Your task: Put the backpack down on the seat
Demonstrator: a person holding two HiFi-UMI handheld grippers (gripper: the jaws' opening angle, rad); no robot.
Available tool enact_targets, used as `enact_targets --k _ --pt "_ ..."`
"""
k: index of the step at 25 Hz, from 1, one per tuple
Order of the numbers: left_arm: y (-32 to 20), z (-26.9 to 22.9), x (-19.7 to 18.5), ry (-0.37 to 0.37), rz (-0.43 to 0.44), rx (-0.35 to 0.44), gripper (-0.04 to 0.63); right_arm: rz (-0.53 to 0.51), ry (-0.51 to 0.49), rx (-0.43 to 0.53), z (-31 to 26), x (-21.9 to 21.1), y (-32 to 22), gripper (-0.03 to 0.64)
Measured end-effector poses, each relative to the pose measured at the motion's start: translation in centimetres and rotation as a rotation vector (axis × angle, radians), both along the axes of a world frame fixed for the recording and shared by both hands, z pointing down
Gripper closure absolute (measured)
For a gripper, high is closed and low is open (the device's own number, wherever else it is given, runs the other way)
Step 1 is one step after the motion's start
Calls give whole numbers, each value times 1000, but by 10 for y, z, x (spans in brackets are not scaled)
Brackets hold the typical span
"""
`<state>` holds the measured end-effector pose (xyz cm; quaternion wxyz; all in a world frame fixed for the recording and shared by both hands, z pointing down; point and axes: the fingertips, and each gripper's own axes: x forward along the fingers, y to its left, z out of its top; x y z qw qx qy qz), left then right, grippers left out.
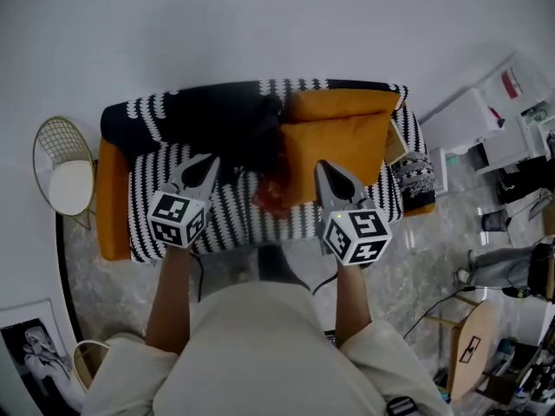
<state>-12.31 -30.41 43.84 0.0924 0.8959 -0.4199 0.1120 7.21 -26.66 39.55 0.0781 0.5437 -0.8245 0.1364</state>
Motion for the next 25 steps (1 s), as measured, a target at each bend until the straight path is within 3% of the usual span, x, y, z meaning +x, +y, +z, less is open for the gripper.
enact_targets --k 9,25 --pt "71 -47 -4 -7 57 113 591 4 8 39 -22 -14 67 611" --pt "174 -124 -13 -33 70 293 591 -75 41 186 -90 -51 162 611"
